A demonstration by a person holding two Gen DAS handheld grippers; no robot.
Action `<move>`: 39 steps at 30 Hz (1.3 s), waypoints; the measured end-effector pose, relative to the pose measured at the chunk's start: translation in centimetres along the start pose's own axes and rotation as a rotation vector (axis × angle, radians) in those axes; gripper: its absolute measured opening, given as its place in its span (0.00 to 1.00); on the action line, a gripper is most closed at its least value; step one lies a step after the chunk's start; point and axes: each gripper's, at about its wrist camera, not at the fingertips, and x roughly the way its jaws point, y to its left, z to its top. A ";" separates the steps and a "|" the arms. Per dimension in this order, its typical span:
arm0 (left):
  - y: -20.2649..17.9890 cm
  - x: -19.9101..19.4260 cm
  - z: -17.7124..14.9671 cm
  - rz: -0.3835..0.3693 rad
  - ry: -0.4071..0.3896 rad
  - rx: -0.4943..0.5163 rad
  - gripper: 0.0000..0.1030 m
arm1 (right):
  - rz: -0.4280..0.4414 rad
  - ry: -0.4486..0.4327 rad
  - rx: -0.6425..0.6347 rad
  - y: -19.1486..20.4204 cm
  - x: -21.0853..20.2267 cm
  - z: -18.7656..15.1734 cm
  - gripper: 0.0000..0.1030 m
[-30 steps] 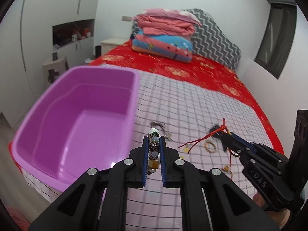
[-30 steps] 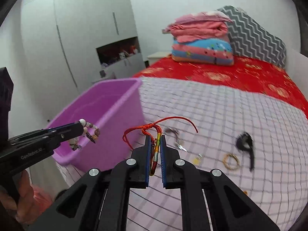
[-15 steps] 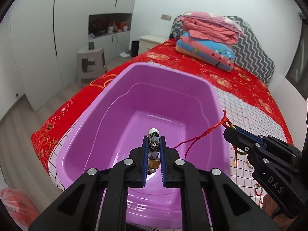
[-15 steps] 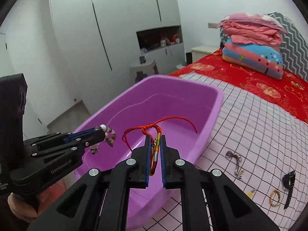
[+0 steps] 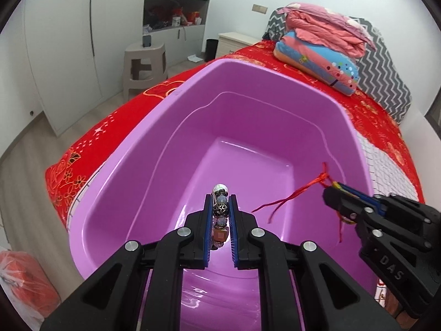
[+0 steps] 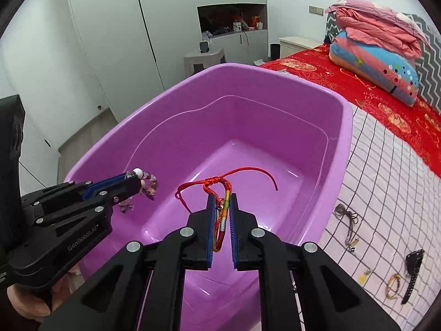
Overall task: Organize jewelry
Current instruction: 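Carry both bracelets into the purple tub and open both tools, then withdraw both tools from the tub back over the bed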
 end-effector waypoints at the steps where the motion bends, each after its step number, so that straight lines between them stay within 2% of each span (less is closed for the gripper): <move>1: -0.1 -0.1 -0.1 0.017 -0.001 -0.001 0.14 | -0.004 0.001 -0.002 -0.1 0.0 0.0 0.14; 2: 0.0 -0.3 -0.1 0.029 -0.006 -0.003 0.24 | -0.012 0.001 -0.005 -0.1 0.0 -0.1 0.21; 3: 0.1 -0.6 -0.1 0.041 -0.018 -0.005 0.43 | -0.020 -0.003 -0.009 -0.1 -0.1 -0.2 0.26; 4: 0.2 -0.9 -0.1 0.046 -0.029 -0.007 0.53 | -0.028 -0.010 -0.012 -0.2 -0.2 -0.2 0.28; 5: 0.3 -1.4 -0.1 0.058 -0.049 -0.013 0.73 | -0.037 -0.016 -0.014 -0.2 -0.4 -0.3 0.33; 6: 0.3 -1.8 -0.1 0.072 -0.067 -0.018 0.80 | -0.042 -0.021 -0.013 -0.3 -0.5 -0.4 0.40; 19: 0.6 -3.0 -0.4 0.109 -0.051 -0.032 0.82 | -0.037 -0.049 0.018 -1.0 -2.4 -1.1 0.41; 30: -1.6 -4.9 -1.8 0.127 -0.058 0.010 0.87 | -0.036 -0.077 0.057 -2.1 -5.0 -2.9 0.44; 33: -2.4 -5.5 -2.1 0.122 -0.061 0.020 0.87 | -0.040 -0.089 0.070 -2.6 -5.9 -3.5 0.50; 39: -4.0 -6.3 -2.8 0.113 -0.062 0.025 0.90 | -0.064 -0.117 0.076 -3.5 -8.3 -5.0 0.54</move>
